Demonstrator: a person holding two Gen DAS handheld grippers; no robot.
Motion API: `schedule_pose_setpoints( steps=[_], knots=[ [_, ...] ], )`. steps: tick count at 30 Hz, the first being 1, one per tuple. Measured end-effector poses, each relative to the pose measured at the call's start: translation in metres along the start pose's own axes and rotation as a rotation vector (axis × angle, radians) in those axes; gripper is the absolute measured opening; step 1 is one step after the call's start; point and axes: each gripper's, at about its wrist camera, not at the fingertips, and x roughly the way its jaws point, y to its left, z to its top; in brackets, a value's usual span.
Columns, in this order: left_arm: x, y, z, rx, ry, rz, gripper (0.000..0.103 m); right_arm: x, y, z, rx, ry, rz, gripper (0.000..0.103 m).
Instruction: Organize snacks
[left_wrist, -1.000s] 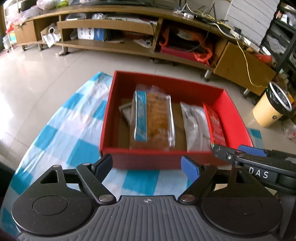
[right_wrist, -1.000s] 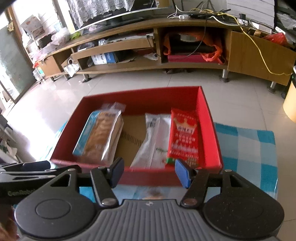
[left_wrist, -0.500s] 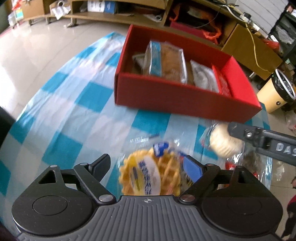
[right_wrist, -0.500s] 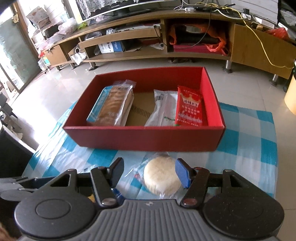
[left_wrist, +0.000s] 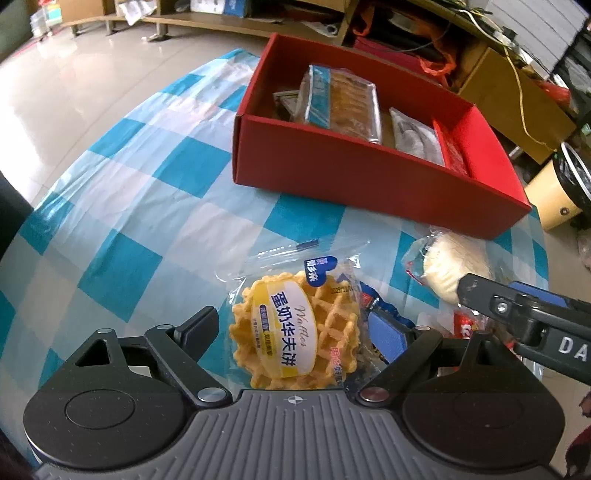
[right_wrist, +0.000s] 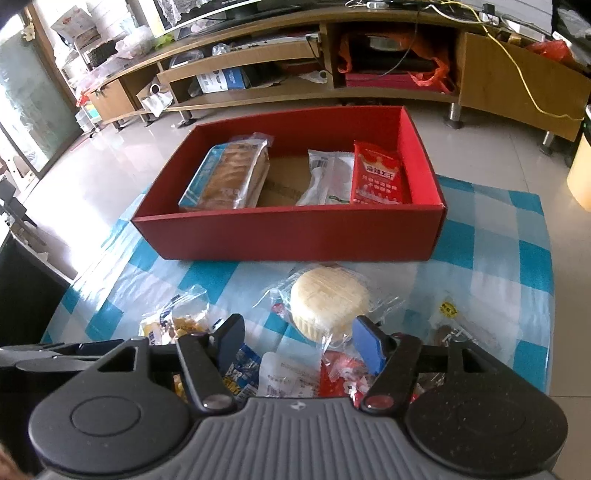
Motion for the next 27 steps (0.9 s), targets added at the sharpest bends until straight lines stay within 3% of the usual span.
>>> schedule_pose_setpoints(
  steps=[8, 13, 20, 27],
  knots=[
    [0.026, -0.001, 0.001, -0.061, 0.052, 0.009, 0.094, 0.000, -0.004, 0.007, 0.015, -0.010, 0.007, 0.065],
    [0.019, -0.002, 0.000, -0.050, 0.034, 0.007, 0.083, 0.001, -0.013, 0.012, 0.027, -0.011, -0.005, 0.065],
    [0.001, 0.007, -0.001, -0.034, 0.008, -0.003, 0.081, 0.002, -0.025, 0.020, 0.076, -0.017, -0.018, 0.065],
    [-0.009, 0.012, 0.001, -0.024, -0.004, -0.037, 0.081, 0.025, -0.018, 0.020, 0.055, 0.049, -0.033, 0.066]
  ],
)
